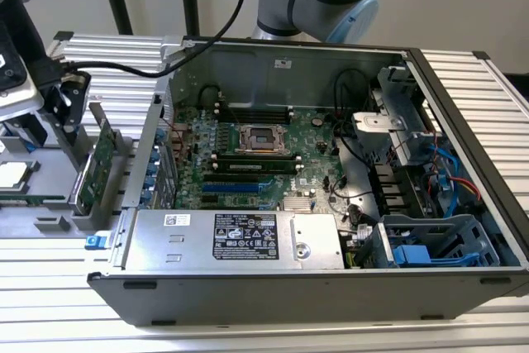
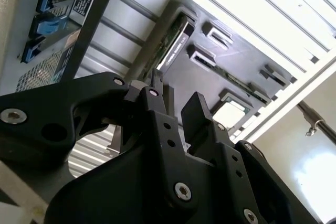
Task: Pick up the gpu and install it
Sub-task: 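Pick up the gpu and move the gpu toward the slot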
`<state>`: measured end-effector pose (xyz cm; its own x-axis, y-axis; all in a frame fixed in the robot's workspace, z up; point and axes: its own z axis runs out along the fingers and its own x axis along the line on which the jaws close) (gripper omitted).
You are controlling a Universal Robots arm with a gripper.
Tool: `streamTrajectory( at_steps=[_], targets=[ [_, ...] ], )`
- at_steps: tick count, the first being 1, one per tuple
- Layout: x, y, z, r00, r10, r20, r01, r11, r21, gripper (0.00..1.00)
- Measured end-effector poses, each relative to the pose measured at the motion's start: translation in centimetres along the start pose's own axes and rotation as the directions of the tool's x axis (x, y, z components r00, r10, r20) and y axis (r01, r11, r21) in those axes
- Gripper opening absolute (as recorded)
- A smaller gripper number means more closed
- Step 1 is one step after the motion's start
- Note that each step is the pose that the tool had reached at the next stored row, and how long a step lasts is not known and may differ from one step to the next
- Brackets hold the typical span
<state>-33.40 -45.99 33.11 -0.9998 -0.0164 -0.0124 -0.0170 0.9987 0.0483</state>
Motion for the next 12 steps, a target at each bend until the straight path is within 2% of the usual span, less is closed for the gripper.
streamTrajectory(
  at_steps=[12],
  targets=[
    [0.01, -0.03, 0.53, 1.0000, 0.000, 0.0000, 0.000, 1.0000, 0.0000, 1.00]
  ],
)
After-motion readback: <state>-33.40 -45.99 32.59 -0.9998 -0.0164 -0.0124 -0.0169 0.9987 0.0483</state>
